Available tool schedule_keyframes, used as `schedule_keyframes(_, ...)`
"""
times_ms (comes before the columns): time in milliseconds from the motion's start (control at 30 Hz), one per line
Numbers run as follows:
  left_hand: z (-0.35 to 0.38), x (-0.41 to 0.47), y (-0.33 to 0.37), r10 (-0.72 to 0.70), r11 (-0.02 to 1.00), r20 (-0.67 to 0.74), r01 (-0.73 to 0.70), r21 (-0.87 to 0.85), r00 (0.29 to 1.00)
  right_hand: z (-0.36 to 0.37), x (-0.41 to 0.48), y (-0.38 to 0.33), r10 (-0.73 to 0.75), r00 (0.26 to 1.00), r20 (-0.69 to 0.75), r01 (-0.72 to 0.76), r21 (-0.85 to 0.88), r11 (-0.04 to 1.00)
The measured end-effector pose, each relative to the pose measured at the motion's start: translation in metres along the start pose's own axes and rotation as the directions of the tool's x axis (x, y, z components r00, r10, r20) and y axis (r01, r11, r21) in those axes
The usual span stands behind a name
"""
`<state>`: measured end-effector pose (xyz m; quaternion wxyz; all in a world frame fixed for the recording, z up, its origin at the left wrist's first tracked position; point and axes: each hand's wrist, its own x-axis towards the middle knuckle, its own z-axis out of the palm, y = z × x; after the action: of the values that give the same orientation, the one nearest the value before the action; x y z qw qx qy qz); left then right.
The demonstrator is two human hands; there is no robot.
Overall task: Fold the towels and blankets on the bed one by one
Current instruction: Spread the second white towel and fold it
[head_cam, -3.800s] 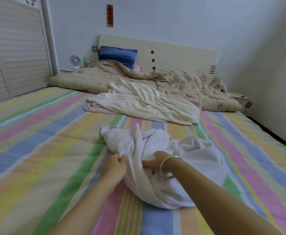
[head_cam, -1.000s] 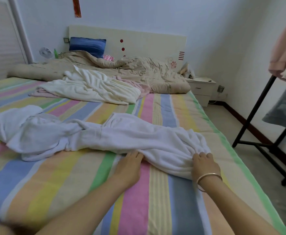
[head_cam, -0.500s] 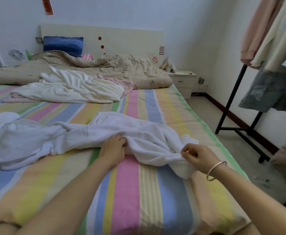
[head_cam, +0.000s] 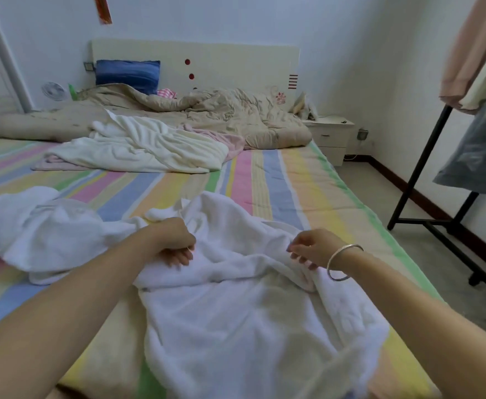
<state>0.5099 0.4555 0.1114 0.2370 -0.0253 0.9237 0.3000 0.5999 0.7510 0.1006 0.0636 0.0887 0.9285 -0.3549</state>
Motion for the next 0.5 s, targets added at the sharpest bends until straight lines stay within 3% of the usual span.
schedule_keyframes(33,-0.004,0.012,-0.002,0.033,0.999,-0.159,-0.039,-0.034,0.987,0.003,0.019,-0.006,-0.066,0.995,-0.076,0.061,-0.07,0.996)
schedule_keyframes(100,-0.01,0.035,-0.011,0.096,0.992,-0.436,-0.049,0.118,0.895,0.011,0.052,-0.02,-0.147,0.974,-0.17,0.117,-0.172,0.978)
schedule_keyframes(133,-0.013,0.044,-0.016,0.112,0.981,-0.505,-0.016,0.191,0.856,0.017,0.071,-0.027,-0.161,0.969,-0.19,0.124,-0.194,0.973)
schedule_keyframes(200,-0.017,0.064,-0.023,0.094,0.968,-0.472,0.03,0.249,0.876,0.029,0.114,-0.041,-0.18,0.959,-0.219,0.126,-0.24,0.962)
schedule_keyframes(300,-0.015,0.087,-0.026,0.047,0.956,-0.238,0.025,0.293,0.97,0.052,0.17,-0.057,-0.123,0.971,-0.206,0.079,-0.21,0.974)
schedule_keyframes(400,-0.013,0.107,-0.015,-0.035,0.901,-0.12,0.083,0.425,0.992,0.079,0.212,-0.059,-0.045,0.999,0.002,0.045,-0.164,0.986)
schedule_keyframes(500,-0.021,0.127,0.004,-0.152,0.759,-0.178,0.23,0.61,0.972,0.097,0.236,-0.069,-0.027,0.955,0.294,0.1,-0.238,0.966)
